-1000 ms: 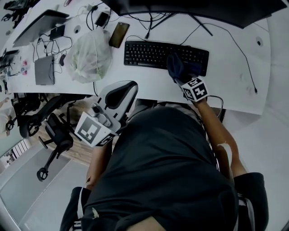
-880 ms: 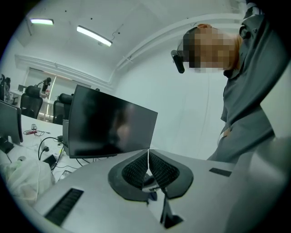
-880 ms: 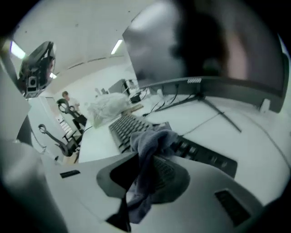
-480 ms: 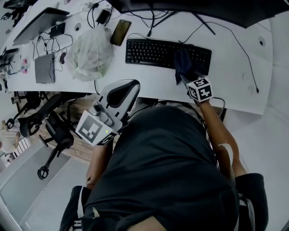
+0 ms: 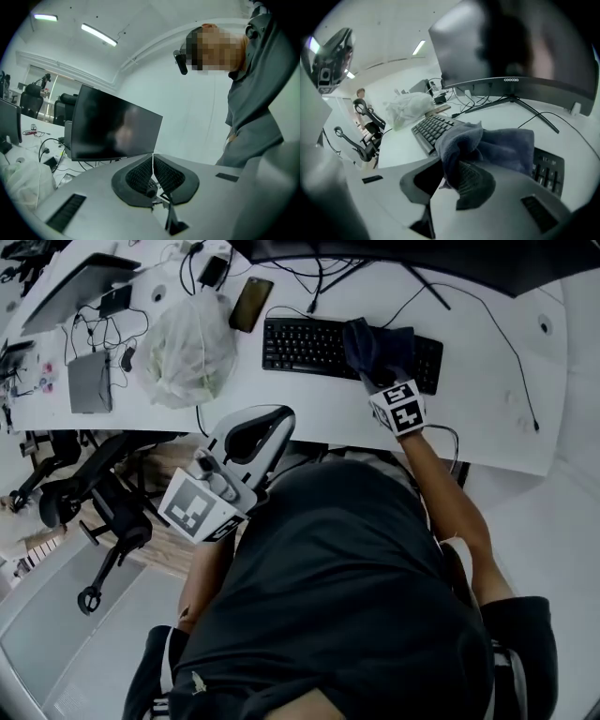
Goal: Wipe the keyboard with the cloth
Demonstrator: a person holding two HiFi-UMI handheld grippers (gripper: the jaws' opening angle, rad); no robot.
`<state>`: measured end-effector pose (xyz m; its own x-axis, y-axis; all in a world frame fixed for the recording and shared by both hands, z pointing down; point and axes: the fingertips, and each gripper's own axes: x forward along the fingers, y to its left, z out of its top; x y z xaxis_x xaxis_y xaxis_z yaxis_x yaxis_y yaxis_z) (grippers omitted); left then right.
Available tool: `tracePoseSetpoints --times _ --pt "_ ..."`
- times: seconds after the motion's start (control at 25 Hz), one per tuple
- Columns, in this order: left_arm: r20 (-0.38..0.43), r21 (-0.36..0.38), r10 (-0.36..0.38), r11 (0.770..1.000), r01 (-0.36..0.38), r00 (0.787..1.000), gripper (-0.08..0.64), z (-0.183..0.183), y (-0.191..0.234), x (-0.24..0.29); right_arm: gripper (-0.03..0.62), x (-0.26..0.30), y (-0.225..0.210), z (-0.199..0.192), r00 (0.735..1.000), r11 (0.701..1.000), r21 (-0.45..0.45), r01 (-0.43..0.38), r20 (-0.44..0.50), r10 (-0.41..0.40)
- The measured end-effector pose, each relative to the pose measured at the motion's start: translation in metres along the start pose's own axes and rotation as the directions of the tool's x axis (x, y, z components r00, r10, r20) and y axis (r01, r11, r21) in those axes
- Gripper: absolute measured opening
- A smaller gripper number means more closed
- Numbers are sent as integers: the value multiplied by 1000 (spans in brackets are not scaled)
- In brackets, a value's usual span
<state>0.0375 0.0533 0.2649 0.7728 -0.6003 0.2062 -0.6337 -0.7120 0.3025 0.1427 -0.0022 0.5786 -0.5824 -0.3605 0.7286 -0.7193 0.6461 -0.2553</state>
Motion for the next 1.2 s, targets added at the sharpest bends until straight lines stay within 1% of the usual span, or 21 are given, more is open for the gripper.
tracePoseSetpoints --times 0.08,0.16,0.24,0.32,0.36,0.4,0.44,0.56,0.6,0.64,0.68,0.72,0.8,0.84,0.92,0.96,1.0,1.08,1.12,1.16,1.2 --pt "3 -10 16 1000 -15 1000 12 -3 8 -9 66 1 24 -16 999 999 -21 -33 -43 32" --pt "-4 -21 31 999 -31 1000 12 -8 17 -17 64 10 24 -7 997 997 -48 -56 -52 54" --pt "-10 -26 32 999 -33 999 12 -10 22 -21 64 19 -5 24 1000 999 -41 -15 3 15" --pt "-6 -17 22 1000 -22 1000 12 -6 24 -21 64 26 -37 54 998 999 11 31 49 -32" --pt "-4 -11 16 1000 -16 1000 12 -4 24 -21 64 27 -46 59 998 998 50 37 51 -40" --pt "-2 -6 10 1000 -10 1000 12 -2 24 -21 64 26 -45 55 998 995 91 31 45 -35" --pt "-2 -3 6 1000 -6 1000 12 0 24 -21 64 21 -34 44 999 993 117 17 33 -21" --pt "3 -14 0 1000 0 1000 12 0 29 -24 63 6 24 -10 998 994 97 -44 -46 48" --pt "1 -21 0 1000 0 1000 12 -2 32 -26 63 6 37 -21 994 993 92 -69 -73 76" --pt "-4 -27 0 1000 0 1000 12 -5 35 -28 63 8 41 -23 992 993 84 -84 -85 91" --pt "-13 -31 -2 1000 1 1000 12 -8 37 -29 63 11 36 -14 994 994 67 -81 -72 86" --pt "-23 -31 -5 1000 4 1000 12 -10 39 -29 63 14 23 3 997 997 46 -59 -41 61" --pt "-32 -25 -15 1000 14 999 12 -9 41 -26 63 20 -13 42 1000 999 41 3 26 -4" --pt "-31 -18 -20 1000 19 999 12 -7 41 -24 63 23 -28 54 999 997 73 24 42 -27" --pt "-29 -5 -26 1000 26 999 12 -3 41 -22 63 26 -37 53 998 984 174 30 50 -39" --pt "-29 -4 -27 1000 27 999 12 -2 42 -23 63 24 -26 42 998 978 208 21 52 -32" --pt "-27 -9 -27 1000 27 999 12 -1 43 -23 61 21 -7 26 999 977 215 6 43 -16" --pt "-22 -24 -25 999 25 999 12 -2 48 -25 61 19 39 -6 998 982 183 -54 -27 60" --pt "-22 -29 -23 999 22 1000 12 -3 50 -26 61 22 54 -16 993 982 167 -89 -64 101" --pt "-23 -32 -21 999 20 1000 12 -5 52 -28 61 25 60 -17 990 983 148 -105 -74 117" --pt "-27 -34 -21 999 20 999 12 -7 54 -30 61 27 54 -7 993 988 123 -96 -51 103"
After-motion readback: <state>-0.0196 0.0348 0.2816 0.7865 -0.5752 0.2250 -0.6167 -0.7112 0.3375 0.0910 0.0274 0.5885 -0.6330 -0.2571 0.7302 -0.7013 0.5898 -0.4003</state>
